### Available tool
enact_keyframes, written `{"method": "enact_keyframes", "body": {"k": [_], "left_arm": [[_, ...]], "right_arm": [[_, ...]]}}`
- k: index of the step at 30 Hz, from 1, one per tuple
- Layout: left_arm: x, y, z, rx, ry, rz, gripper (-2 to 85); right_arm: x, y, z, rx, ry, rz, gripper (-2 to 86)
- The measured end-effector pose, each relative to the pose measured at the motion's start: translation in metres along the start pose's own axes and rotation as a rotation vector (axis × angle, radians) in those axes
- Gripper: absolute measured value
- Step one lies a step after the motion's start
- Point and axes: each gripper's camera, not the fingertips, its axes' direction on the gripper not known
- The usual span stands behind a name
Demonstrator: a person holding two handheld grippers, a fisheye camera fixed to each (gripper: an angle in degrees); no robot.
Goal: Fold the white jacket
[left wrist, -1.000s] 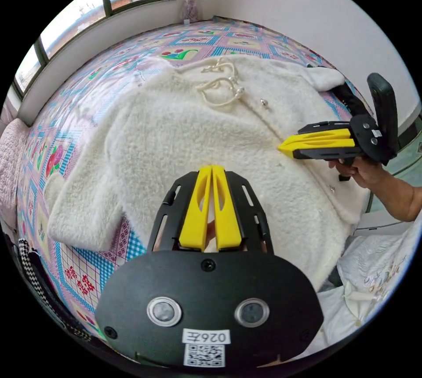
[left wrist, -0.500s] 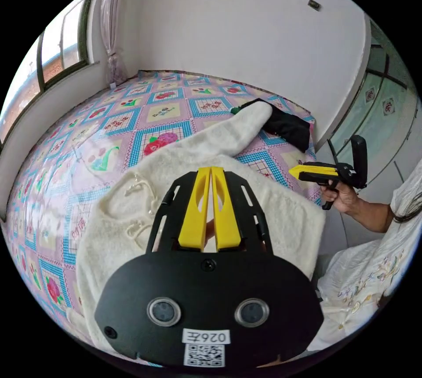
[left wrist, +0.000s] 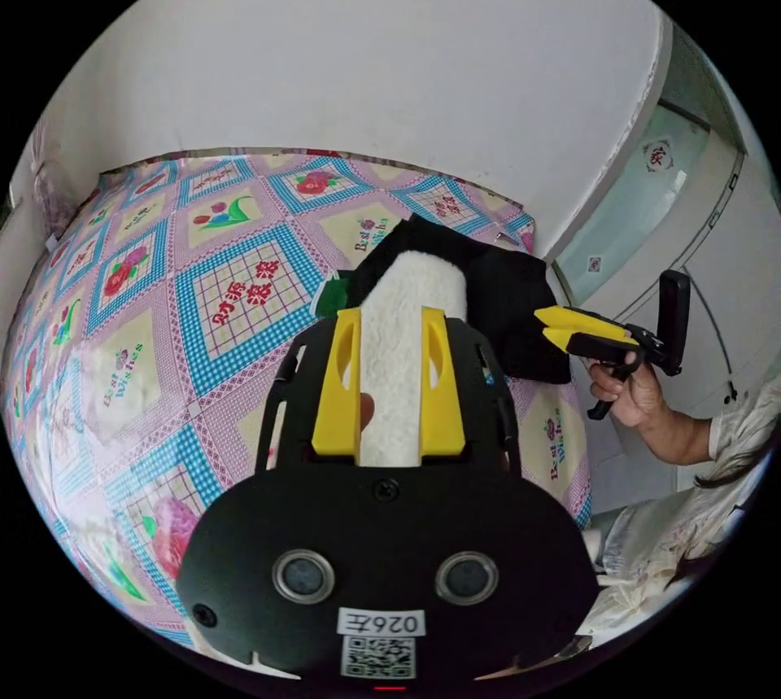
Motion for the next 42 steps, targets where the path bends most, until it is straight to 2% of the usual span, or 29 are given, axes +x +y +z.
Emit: {"method": "enact_keyframes", "body": {"k": [7,11,15,16,20,26,28,33,38,42], "left_arm": [[0.005,-0.066,0.087,-0.197,-0.073,0.157,12.6],[0.013,-0.076,0.113,-0.308,-0.068,0.263,11.0],[0.019,-0.079,0.12,-0.387,-0.082,0.337,2.4],[0.023,-0.078,0.115,-0.385,-0.101,0.37,1.6],[0.028,-0.076,0.084,-0.335,-0.096,0.415,0.2],[0.018,-0.042,-0.055,-0.018,-0.043,0.363,-0.1],[0.011,-0.004,-0.133,0.145,-0.009,0.317,-0.1],[0.016,0.123,-0.276,0.359,-0.006,0.207,0.0],[0.031,0.281,-0.357,0.393,-0.003,-0.055,0.0],[0.042,0.408,-0.375,0.368,-0.037,-0.345,-0.1]], "right_arm": [[0.076,-0.059,0.078,-0.193,-0.125,0.213,11.7],[0.101,-0.063,0.099,-0.219,-0.183,0.267,11.3],[0.108,-0.064,0.111,-0.264,-0.194,0.243,5.2],[0.11,-0.063,0.11,-0.271,-0.204,0.235,1.2],[0.105,-0.055,0.077,-0.156,-0.289,0.215,-0.8],[0.045,-0.04,0.006,0.051,-0.498,0.031,-1.0],[0.016,-0.031,-0.017,0.102,-0.57,-0.053,-1.1],[-0.093,0.01,-0.065,0.144,-0.75,-0.357,-1.1],[-0.225,0.103,-0.082,-0.025,-0.901,-0.676,-1.1],[-0.293,0.173,-0.065,-0.212,-0.951,-0.779,-1.1]]}}
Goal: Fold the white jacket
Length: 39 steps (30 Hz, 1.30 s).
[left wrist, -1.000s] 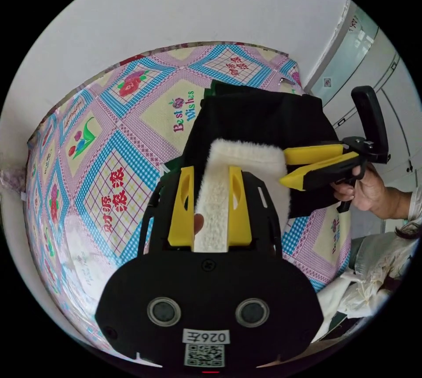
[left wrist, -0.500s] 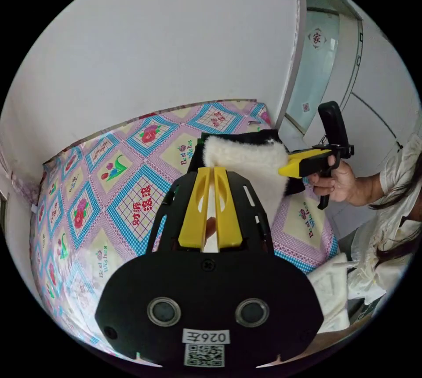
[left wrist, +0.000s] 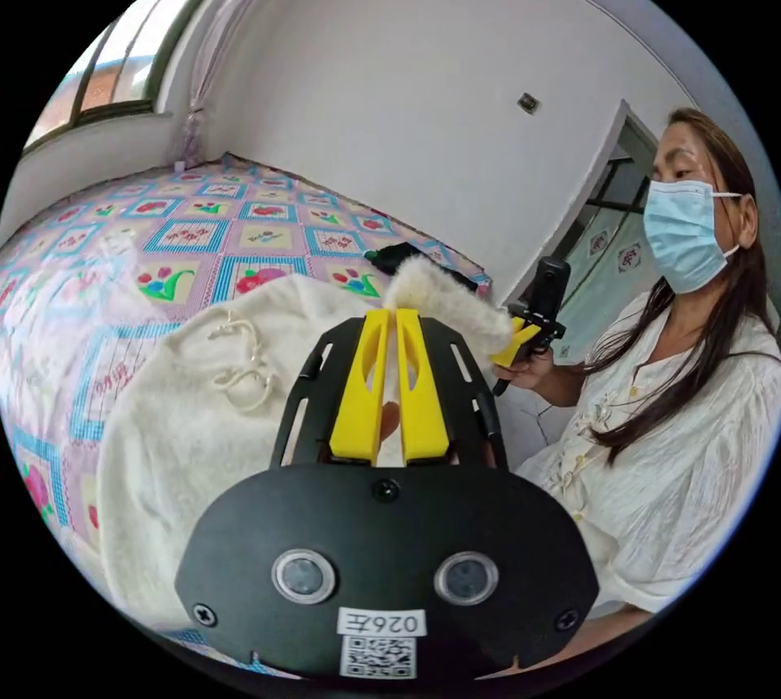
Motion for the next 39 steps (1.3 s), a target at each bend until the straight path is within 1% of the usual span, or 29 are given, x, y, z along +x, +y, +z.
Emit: {"method": "enact_keyframes", "body": {"k": [1,5,7,9,11,13,14,15,17,18,20,22,23,25,26,28,30,31,32,33,35,36,37,39], "left_arm": [[-0.009,0.028,-0.01,-0.006,-0.017,-0.082,-0.2],[-0.034,0.094,-0.02,-0.038,-0.039,-0.278,-0.5],[-0.049,0.123,-0.013,-0.125,-0.056,-0.371,-0.7],[-0.054,0.134,-0.01,-0.182,-0.074,-0.415,-0.9],[-0.055,0.137,-0.015,-0.183,-0.098,-0.445,-0.9],[-0.053,0.13,-0.033,-0.119,-0.111,-0.473,-1.0],[-0.053,0.127,-0.037,-0.097,-0.118,-0.478,-1.0],[-0.051,0.117,-0.043,-0.058,-0.127,-0.478,-1.0],[-0.049,0.094,-0.043,-0.025,-0.126,-0.459,-1.0],[-0.047,0.074,-0.035,-0.014,-0.116,-0.426,-1.0],[-0.046,0.038,-0.012,-0.011,-0.088,-0.36,-1.0],[-0.043,-0.015,0.034,-0.032,-0.038,-0.267,-1.0],[-0.042,-0.029,0.048,-0.04,-0.027,-0.239,-1.0],[-0.036,-0.082,0.105,-0.086,-0.023,-0.141,-1.0],[-0.036,-0.095,0.12,-0.095,-0.025,-0.127,-1.0],[-0.044,-0.139,0.177,-0.105,-0.036,-0.109,-1.0],[-0.062,-0.169,0.224,-0.149,-0.105,-0.155,-1.0],[-0.075,-0.187,0.257,-0.209,-0.125,-0.186,-1.0],[-0.082,-0.195,0.274,-0.249,-0.123,-0.205,-1.0],[-0.089,-0.212,0.303,-0.328,-0.098,-0.225,-1.0],[-0.08,-0.231,0.33,-0.382,-0.116,-0.168,-1.0],[-0.067,-0.242,0.341,-0.404,-0.167,-0.091,-1.0],[-0.055,-0.249,0.349,-0.428,-0.213,-0.023,-1.0],[-0.039,-0.253,0.344,-0.423,-0.247,0.039,-0.9]], "right_arm": [[-0.009,0.005,0.026,-0.05,-0.034,0.014,-1.1],[-0.026,0.027,0.107,-0.223,-0.101,0.065,-1.0],[-0.028,0.04,0.137,-0.306,-0.113,0.09,-0.8],[-0.03,0.051,0.161,-0.4,-0.102,0.113,0.1],[-0.032,0.061,0.175,-0.5,-0.098,0.143,2.4],[-0.035,0.06,0.159,-0.464,-0.064,0.147,3.8],[-0.034,0.055,0.141,-0.422,0.005,0.152,4.3],[-0.031,0.052,0.131,-0.401,0.044,0.159,4.3],[-0.009,0.038,0.088,-0.301,0.235,0.212,4.4],[0.0,0.034,0.079,-0.279,0.283,0.227,4.4],[0.045,0.016,0.054,-0.263,0.442,0.314,4.8],[0.081,0.003,0.046,-0.265,0.529,0.361,5.8],[0.103,-0.004,0.048,-0.287,0.562,0.374,6.6],[0.129,-0.014,0.056,-0.325,0.587,0.381,7.4],[0.14,-0.02,0.065,-0.359,0.591,0.365,7.8],[0.147,-0.028,0.082,-0.42,0.61,0.313,7.6],[0.156,-0.029,0.099,-0.537,0.746,0.274,4.1],[0.167,-0.025,0.101,-0.585,0.901,0.308,2.1],[0.177,-0.019,0.093,-0.581,0.985,0.358,1.0],[0.18,-0.016,0.087,-0.571,0.98,0.386,0.9],[0.182,-0.008,0.055,-0.466,0.793,0.468,2.1],[0.179,-0.006,0.047,-0.431,0.753,0.471,2.8],[0.171,-0.004,0.038,-0.383,0.691,0.45,4.1],[0.158,-0.004,0.036,-0.376,0.634,0.382,6.6]]}}
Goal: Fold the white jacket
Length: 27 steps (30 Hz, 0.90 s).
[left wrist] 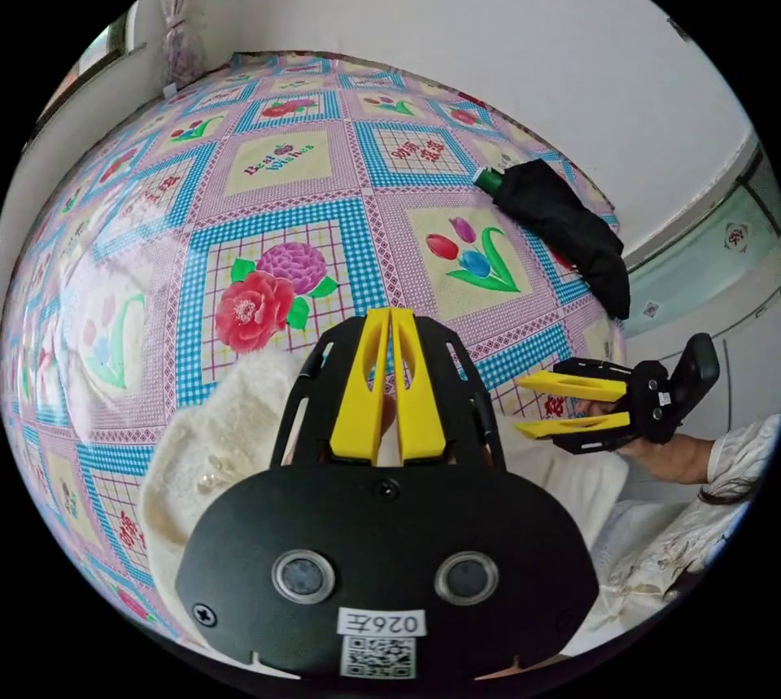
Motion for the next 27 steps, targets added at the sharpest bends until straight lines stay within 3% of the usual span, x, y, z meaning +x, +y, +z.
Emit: {"method": "enact_keyframes", "body": {"k": [3,6,10,13,15,17,21,24,27], "left_arm": [[0.008,0.029,-0.046,0.155,-0.015,-0.013,-0.7],[-0.001,0.081,-0.088,0.261,-0.067,-0.157,-0.4],[-0.013,0.124,-0.097,0.23,-0.182,-0.296,4.8],[-0.013,0.105,-0.075,0.161,-0.083,-0.253,9.1],[-0.011,0.08,-0.051,0.074,-0.011,-0.196,7.5],[-0.006,0.055,-0.031,-0.019,0.041,-0.159,2.8],[0.024,0.017,-0.048,0.085,-0.011,-0.015,1.9],[0.004,0.001,-0.011,-0.148,-0.01,-0.106,3.5],[0.002,0.014,-0.037,-0.055,-0.057,-0.167,1.1]], "right_arm": [[-0.022,0.003,-0.005,0.03,0.025,-0.168,9.9],[-0.042,0.0,0.001,0.014,0.087,-0.331,11.7],[-0.045,-0.01,0.016,-0.028,0.134,-0.443,12.5],[-0.029,-0.015,0.014,-0.048,0.119,-0.448,11.5],[-0.017,-0.014,0.01,-0.057,0.082,-0.438,6.7],[0.005,-0.011,0.001,-0.047,0.072,-0.369,0.7],[0.071,-0.004,-0.023,0.004,-0.083,-0.087,-0.2],[0.134,0.01,-0.019,-0.04,-0.248,0.126,0.6],[0.167,0.024,-0.035,-0.012,-0.272,0.189,1.1]]}}
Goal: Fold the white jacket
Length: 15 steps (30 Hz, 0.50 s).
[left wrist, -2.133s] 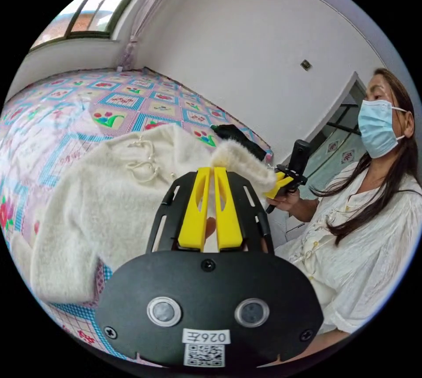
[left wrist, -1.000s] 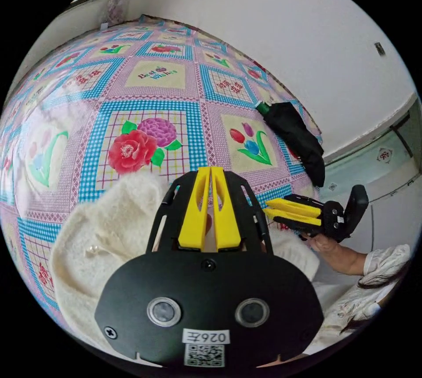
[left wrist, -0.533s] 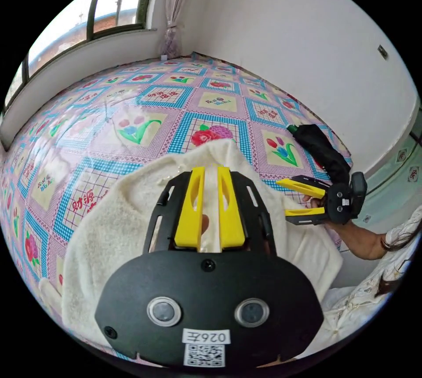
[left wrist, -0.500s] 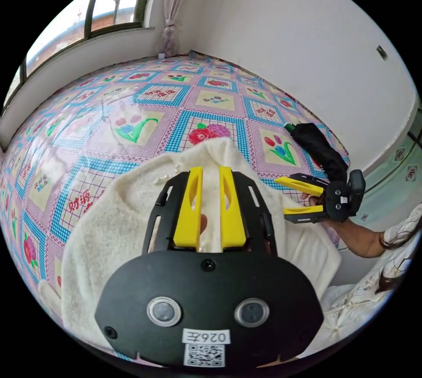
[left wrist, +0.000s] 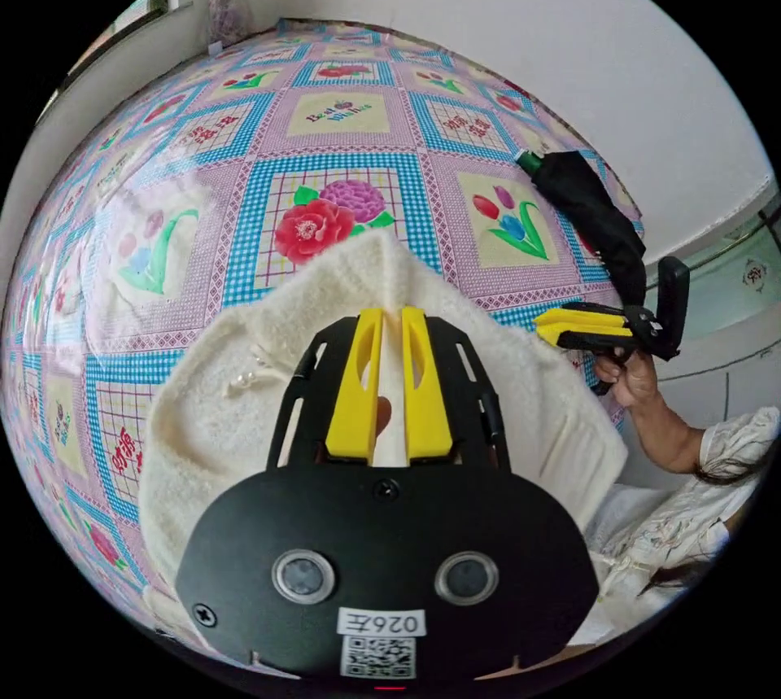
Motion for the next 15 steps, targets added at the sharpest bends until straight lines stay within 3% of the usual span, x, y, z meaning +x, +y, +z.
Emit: {"method": "enact_keyframes", "body": {"k": [3,6,9,10,11,15], "left_arm": [[0.011,0.028,-0.041,0.163,-0.089,-0.061,-0.6],[0.033,0.049,-0.048,0.275,-0.01,-0.044,-0.9],[0.037,0.043,0.009,0.05,-0.06,-0.022,-0.8],[0.034,0.044,0.023,-0.017,-0.061,-0.049,-0.8],[0.034,0.049,0.017,0.029,-0.053,-0.059,-0.8],[0.032,0.1,-0.055,0.248,-0.052,-0.115,-0.8]], "right_arm": [[0.001,0.006,-0.032,0.075,0.024,-0.049,1.1],[-0.019,0.002,-0.045,0.133,-0.02,-0.165,0.7],[-0.04,-0.012,-0.019,0.06,0.017,-0.295,-0.4],[-0.037,-0.018,0.003,-0.026,0.128,-0.315,-0.6],[-0.027,-0.021,0.017,-0.094,0.169,-0.319,-0.8],[0.007,-0.02,-0.022,0.001,0.108,-0.213,-0.8]]}}
